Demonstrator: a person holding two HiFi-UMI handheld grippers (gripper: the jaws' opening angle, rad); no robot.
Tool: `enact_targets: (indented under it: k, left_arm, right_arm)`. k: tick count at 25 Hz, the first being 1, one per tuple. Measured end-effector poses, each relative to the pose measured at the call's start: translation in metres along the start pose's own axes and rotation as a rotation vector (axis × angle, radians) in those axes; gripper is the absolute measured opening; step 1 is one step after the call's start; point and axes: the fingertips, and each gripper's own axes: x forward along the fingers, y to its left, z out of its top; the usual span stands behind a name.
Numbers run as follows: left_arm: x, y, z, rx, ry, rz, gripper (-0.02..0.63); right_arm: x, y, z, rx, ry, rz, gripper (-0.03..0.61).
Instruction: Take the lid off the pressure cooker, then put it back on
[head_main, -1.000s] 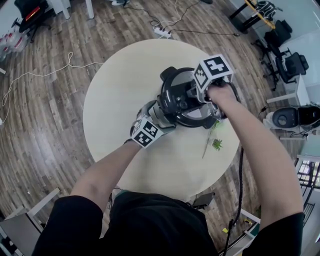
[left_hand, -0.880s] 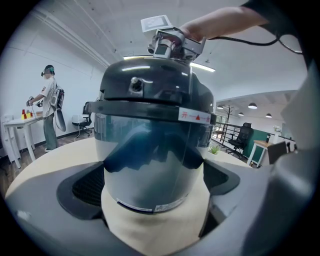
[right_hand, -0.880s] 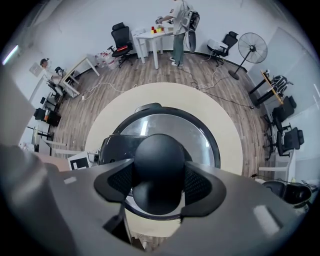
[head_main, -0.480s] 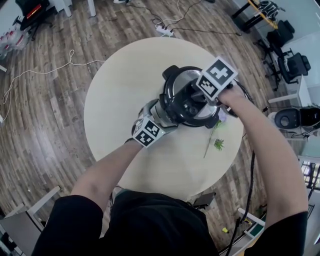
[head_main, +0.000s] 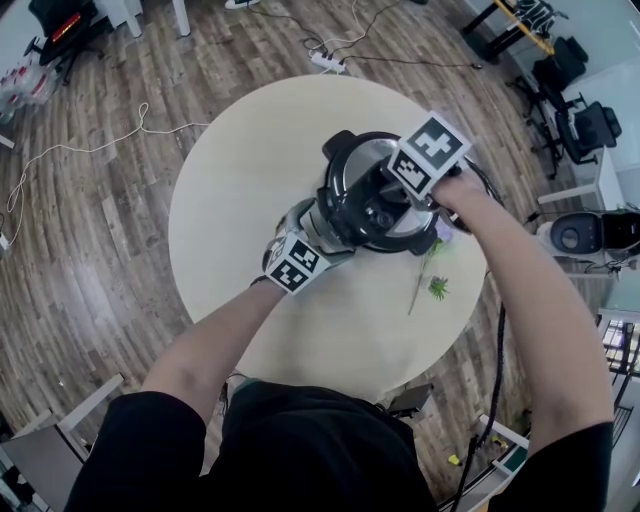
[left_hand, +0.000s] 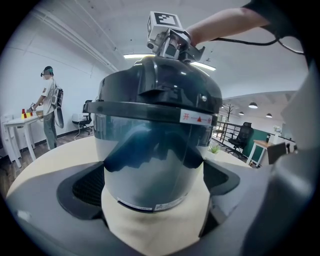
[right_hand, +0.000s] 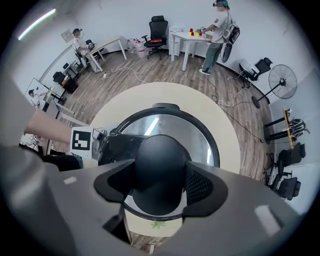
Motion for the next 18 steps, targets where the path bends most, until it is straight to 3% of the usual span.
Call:
enact_targets:
  k: [3, 5, 8, 18]
  left_arm:
    - [-0.003, 0.0, 0.004, -0.03, 0.017, -0.026, 0.589]
    - [-0.013, 0.001, 0.013, -0.059, 0.031, -0.053, 0.572]
    - [-0.034, 0.004, 0.02, -0.069, 0.036, -0.07, 0.477]
    - [-0.112, -0.008, 0.06, -0.099, -0.075, -0.021, 0.349]
  right_arm:
    - [-0.003, -0.002, 0.0, 0.018, -0.034, -0.03, 0.3]
    - [-0.009, -0.004, -0.005, 0.087, -0.082, -0.022, 0.304]
    - [-0.027, -0.007, -0.023, 0.181, -0.186, -0.006, 0.322]
    - [-0.05, 0.051, -0.168, 0.452, -0.517, 0.052, 0.322]
